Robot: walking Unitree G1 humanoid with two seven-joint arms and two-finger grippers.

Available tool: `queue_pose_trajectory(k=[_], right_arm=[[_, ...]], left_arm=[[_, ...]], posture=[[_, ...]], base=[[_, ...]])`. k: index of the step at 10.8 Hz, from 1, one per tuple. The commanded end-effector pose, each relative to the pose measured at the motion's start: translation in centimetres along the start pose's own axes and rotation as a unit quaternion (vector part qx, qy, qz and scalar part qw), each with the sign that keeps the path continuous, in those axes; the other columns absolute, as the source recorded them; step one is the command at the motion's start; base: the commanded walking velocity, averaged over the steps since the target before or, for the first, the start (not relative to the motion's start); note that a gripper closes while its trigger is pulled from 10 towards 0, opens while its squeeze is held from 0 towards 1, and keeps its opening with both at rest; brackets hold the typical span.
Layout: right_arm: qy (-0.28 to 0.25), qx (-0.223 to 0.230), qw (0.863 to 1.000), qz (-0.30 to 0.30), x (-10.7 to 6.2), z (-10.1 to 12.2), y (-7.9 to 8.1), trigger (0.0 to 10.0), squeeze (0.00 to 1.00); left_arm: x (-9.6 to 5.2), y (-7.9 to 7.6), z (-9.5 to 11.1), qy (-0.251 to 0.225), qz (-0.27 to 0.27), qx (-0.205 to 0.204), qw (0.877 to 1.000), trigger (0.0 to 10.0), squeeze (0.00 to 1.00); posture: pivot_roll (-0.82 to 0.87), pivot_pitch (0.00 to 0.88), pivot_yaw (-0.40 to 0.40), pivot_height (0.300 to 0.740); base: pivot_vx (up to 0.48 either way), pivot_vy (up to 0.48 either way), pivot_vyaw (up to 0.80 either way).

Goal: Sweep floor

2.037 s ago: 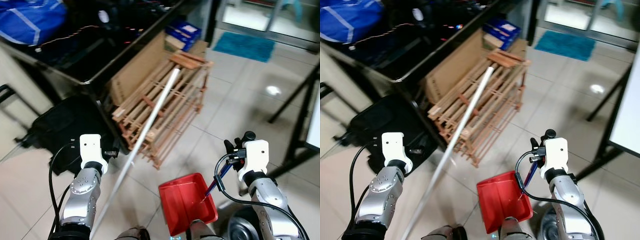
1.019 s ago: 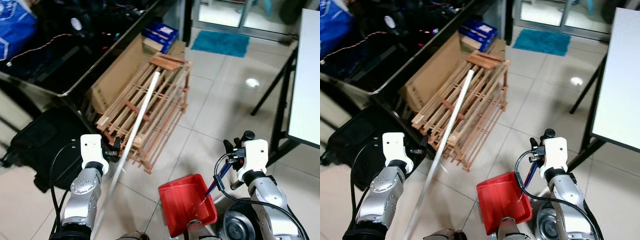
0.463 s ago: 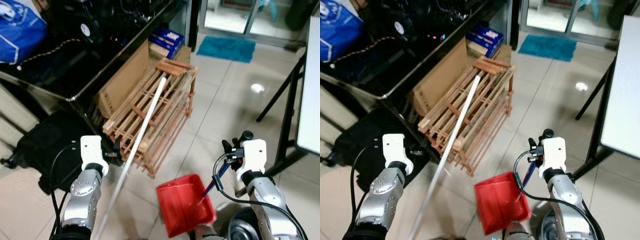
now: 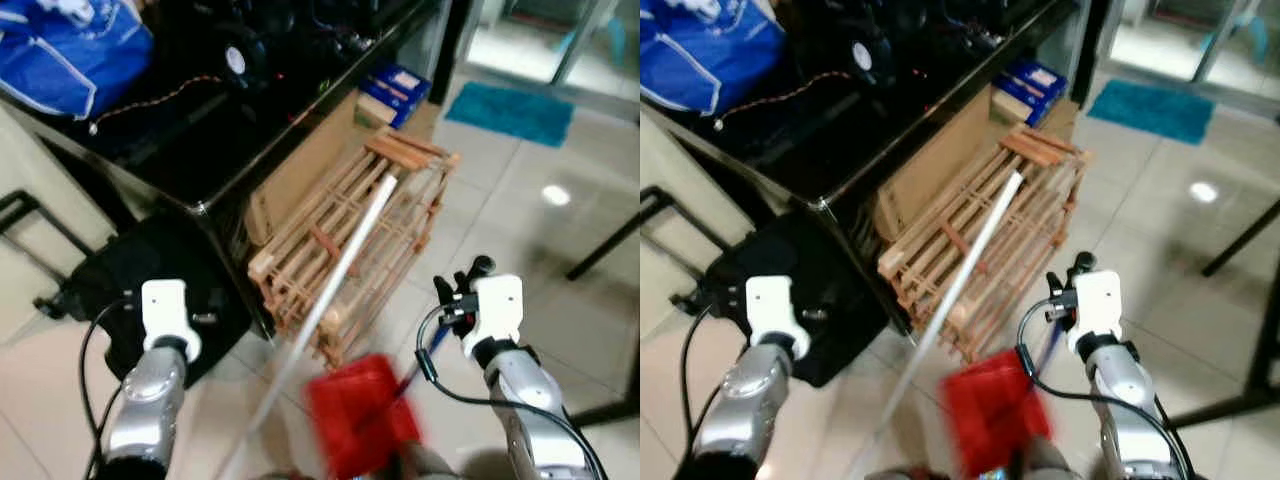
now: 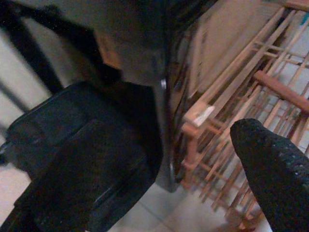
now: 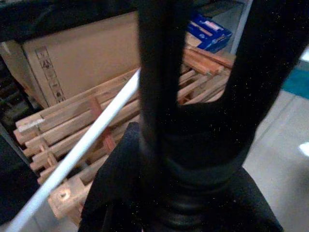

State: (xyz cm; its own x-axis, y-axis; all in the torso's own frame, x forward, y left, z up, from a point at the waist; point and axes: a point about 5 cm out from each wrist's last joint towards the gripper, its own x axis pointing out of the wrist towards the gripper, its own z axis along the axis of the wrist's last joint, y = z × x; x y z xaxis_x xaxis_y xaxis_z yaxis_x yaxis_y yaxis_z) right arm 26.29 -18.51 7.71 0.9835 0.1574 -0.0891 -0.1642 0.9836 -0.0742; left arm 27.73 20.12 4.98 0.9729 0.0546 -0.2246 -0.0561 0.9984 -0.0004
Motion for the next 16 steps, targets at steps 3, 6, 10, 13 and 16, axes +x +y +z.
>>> queue_pose_trajectory(k=[3,6,10,13,16], right_arm=[[-0.010,-0.007,1.000,-0.014,-0.26,0.45,-0.83,10.0,0.00],[-0.011,-0.007,1.000,-0.014,-0.18,0.48,-0.84,10.0,0.00],[-0.011,-0.005,1.000,-0.013,0.01,0.58,-0.87,10.0,0.00],[-0.011,-0.007,1.000,-0.013,-0.11,0.54,-0.92,10.0,0.00],[-0.010,-0.008,1.000,-0.014,-0.12,0.53,-0.98,10.0,0.00]], left_arm=[[0.14,-0.94,0.26,-0.007,-0.018,-0.001,1.000,10.0,0.00],[0.21,-0.98,0.30,-0.007,-0.020,-0.003,1.000,10.0,0.00],[0.26,-0.99,0.27,-0.006,-0.020,-0.002,1.000,10.0,0.00],[0.11,-1.09,0.07,-0.005,-0.021,-0.006,1.000,10.0,0.00],[0.10,-1.15,0.05,-0.005,-0.019,-0.010,1.000,10.0,0.00]], posture=[[-0.17,0.170,0.130,0.740],[-0.17,0.167,0.130,0.740],[-0.17,0.165,0.127,0.740],[-0.17,0.168,0.127,0.740],[-0.17,0.171,0.121,0.740]], base=[[0.094,0.000,0.00],[0.000,0.000,-0.65],[0.000,0.000,-0.65],[0.000,0.000,-0.74],[0.000,0.000,-0.51]])
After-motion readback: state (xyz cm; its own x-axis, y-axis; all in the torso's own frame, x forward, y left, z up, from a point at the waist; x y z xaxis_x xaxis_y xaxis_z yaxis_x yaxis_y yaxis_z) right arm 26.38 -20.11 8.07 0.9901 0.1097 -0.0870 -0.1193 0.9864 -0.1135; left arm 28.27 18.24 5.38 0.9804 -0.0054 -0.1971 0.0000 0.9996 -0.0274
